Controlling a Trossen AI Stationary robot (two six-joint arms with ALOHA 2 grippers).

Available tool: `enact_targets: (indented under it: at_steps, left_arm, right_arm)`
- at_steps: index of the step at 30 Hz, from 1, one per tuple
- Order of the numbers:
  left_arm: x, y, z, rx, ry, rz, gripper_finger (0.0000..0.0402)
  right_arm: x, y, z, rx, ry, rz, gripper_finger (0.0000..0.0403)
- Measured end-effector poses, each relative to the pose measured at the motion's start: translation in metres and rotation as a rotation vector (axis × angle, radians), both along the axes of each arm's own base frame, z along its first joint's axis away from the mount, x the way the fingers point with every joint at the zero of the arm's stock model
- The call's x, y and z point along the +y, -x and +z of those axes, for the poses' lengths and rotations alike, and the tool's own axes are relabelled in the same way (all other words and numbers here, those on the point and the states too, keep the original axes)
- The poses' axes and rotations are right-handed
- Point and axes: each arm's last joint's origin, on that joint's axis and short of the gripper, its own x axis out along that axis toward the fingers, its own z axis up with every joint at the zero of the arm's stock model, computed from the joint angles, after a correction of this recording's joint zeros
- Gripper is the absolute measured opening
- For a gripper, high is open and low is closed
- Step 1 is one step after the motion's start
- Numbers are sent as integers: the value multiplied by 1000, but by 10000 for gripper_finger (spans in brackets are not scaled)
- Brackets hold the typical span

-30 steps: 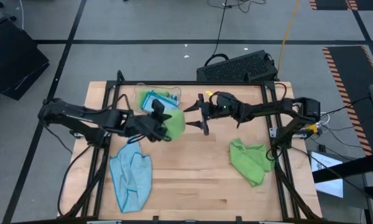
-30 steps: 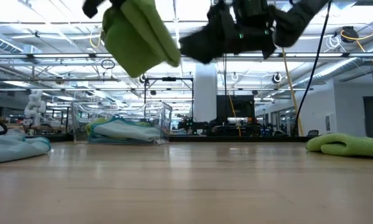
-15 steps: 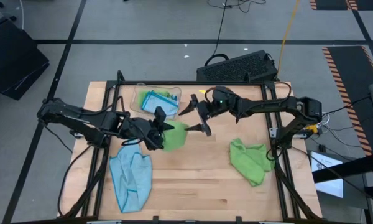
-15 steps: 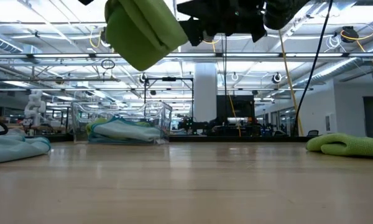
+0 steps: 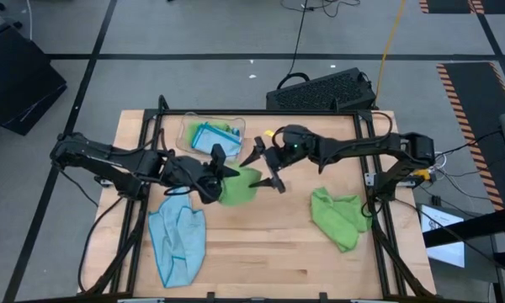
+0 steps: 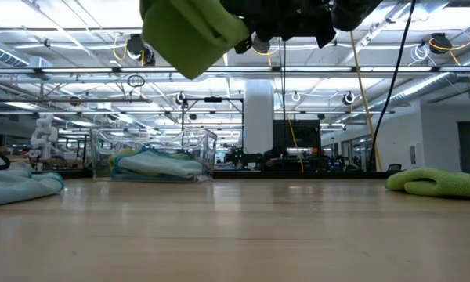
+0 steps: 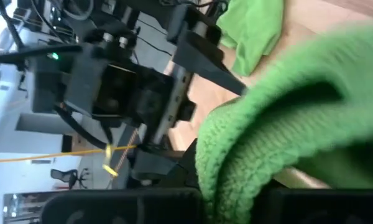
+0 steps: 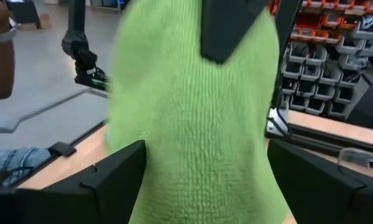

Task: Fold microfiber towels
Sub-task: Put the top green microfiber cloth into the bin

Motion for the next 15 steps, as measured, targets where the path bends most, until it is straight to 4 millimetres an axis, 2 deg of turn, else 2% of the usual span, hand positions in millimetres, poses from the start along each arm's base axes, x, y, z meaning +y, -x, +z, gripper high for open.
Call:
enact_targets:
  at_steps: [9, 15]
  left_arm:
    - [2, -6, 1, -32, -11, -5, 8]
    - [6, -11, -4, -11, -5, 17, 9]
  right_arm:
    - [10, -11, -8, -58, 7, 32, 325]
    - [14, -13, -9, -69, 5, 43, 288]
